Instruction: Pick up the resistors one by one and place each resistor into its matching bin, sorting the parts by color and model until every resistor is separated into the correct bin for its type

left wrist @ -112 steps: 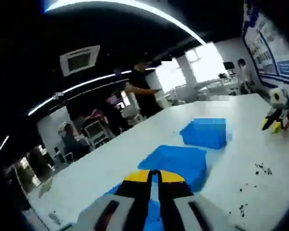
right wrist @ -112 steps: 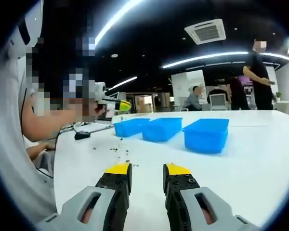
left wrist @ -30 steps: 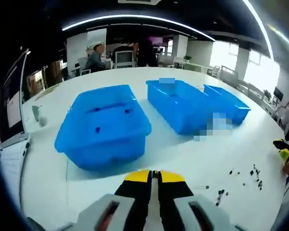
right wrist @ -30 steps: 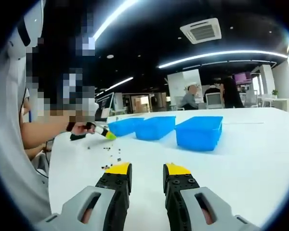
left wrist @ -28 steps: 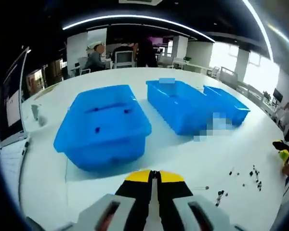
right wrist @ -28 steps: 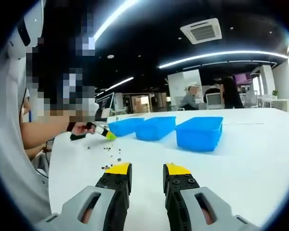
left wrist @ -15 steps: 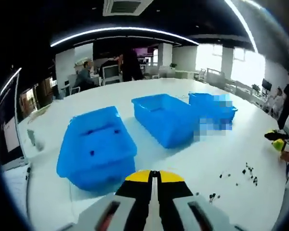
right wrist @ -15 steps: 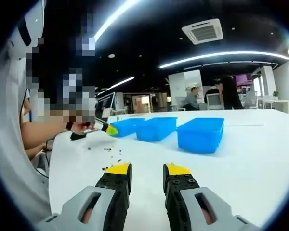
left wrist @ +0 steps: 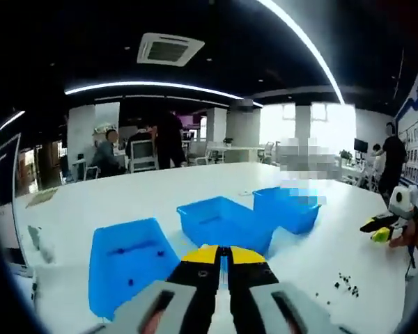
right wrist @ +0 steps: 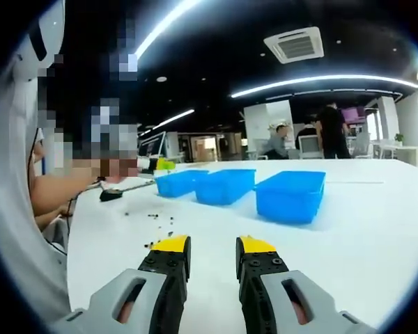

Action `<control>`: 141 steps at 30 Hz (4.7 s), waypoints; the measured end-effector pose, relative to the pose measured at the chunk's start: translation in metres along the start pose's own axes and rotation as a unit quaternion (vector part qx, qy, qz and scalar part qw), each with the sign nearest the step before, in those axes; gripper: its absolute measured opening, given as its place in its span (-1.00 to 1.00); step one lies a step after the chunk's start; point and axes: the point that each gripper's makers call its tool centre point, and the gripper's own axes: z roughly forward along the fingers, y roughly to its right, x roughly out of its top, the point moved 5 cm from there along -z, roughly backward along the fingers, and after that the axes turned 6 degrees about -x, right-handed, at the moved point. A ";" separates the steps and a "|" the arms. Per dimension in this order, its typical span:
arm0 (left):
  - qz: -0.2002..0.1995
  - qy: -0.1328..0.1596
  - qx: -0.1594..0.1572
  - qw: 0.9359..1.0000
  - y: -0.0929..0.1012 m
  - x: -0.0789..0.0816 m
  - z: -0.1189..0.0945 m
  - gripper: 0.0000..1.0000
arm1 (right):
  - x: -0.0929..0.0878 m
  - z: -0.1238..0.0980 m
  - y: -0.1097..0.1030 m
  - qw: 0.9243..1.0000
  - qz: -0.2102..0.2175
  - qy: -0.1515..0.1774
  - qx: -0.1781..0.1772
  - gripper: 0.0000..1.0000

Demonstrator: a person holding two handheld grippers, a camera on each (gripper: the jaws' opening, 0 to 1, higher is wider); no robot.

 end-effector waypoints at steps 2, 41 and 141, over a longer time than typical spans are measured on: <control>-0.006 0.031 0.006 0.999 -0.005 0.009 0.004 -0.86 | 0.003 0.000 -0.001 1.000 -0.004 0.001 0.002 -0.44; -0.117 0.104 0.156 0.975 -0.066 0.000 -0.014 -0.54 | 0.007 0.006 -0.018 0.999 -0.022 -0.008 0.026 -0.44; 0.019 0.005 -0.179 0.984 0.047 0.011 -0.030 -0.86 | -0.004 -0.015 -0.025 0.995 -0.082 -0.005 0.051 -0.43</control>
